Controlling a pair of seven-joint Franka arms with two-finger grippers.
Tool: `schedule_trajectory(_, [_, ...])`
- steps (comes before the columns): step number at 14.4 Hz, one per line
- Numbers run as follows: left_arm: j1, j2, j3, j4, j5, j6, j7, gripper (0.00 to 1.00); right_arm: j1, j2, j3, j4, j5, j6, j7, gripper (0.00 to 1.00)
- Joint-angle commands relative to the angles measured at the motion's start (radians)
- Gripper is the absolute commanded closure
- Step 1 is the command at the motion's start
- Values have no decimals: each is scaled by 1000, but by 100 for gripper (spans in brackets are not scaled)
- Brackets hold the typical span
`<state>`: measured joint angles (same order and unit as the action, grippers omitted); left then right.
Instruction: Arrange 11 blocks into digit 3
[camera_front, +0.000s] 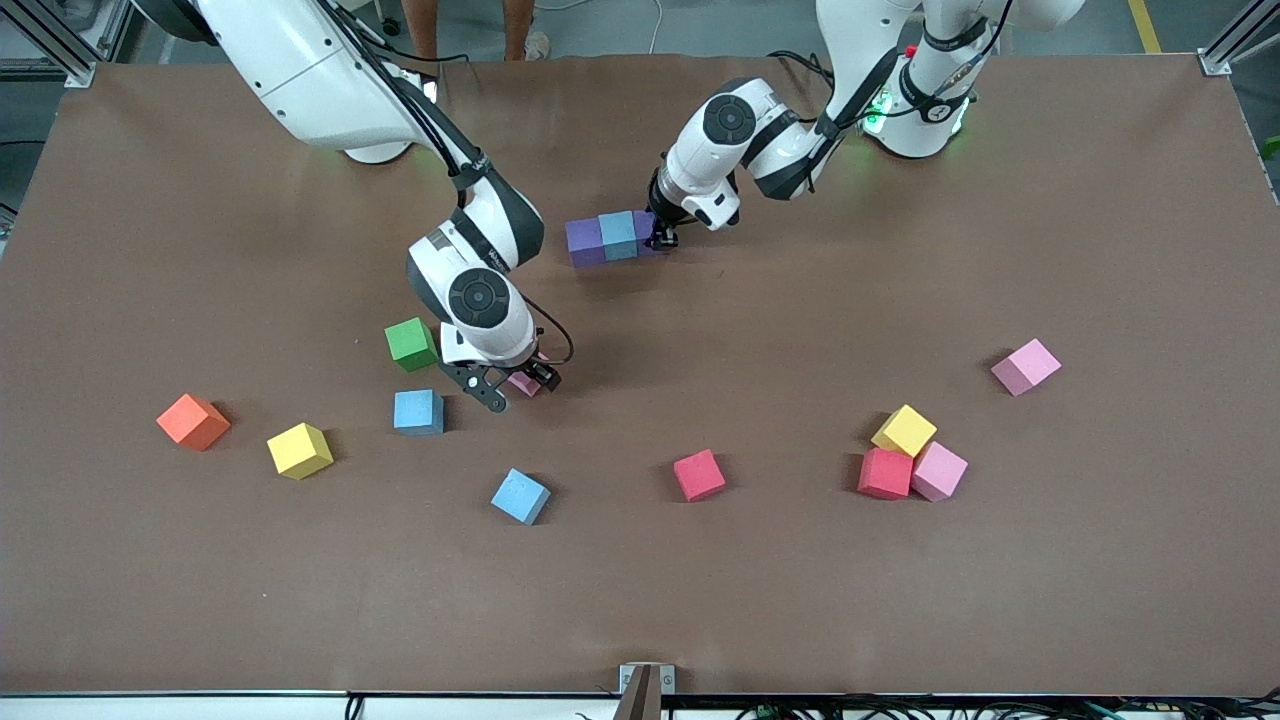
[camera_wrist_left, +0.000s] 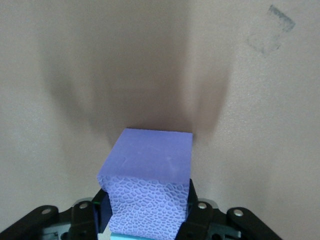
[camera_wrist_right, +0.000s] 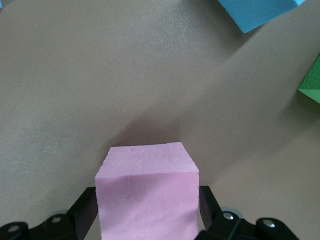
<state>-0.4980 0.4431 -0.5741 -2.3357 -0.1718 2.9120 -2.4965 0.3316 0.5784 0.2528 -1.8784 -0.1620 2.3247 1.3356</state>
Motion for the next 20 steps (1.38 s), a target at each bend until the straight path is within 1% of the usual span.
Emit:
schedule_trajectory(1, [-14,11,11,10,-3,16,-16,91,-23,1,22,1,13,2,-21,46])
schedule_trajectory(2, [-13,11,11,10,-3,16,-16,82,-22,1,22,1,13,2,-21,51])
schedule_trajectory(3, [-11,11,11,10,-2,16,-10,61,-23,1,22,2,12,2,-25,55])
schedule_trajectory(4, [-7,11,11,10,-2,16,-8,34,-23,1,22,2,12,1,-60,59])
schedule_trajectory(5, [-5,9,16,10,0,15,-8,1,-25,1,22,2,13,1,-96,60])
schedule_trajectory(8, [-2,-3,17,9,5,7,-8,0,-5,0,23,5,9,1,-136,60])
schedule_trajectory(12, [-10,-43,16,10,6,-51,-10,0,52,-35,23,9,13,-5,-300,58])
schedule_trajectory(17, [-8,-113,10,30,6,-184,-15,0,130,-46,36,-2,10,-10,-377,59])
schedule_trajectory(20, [-7,-153,10,64,6,-281,-10,0,139,-86,36,-48,12,-10,-437,60])
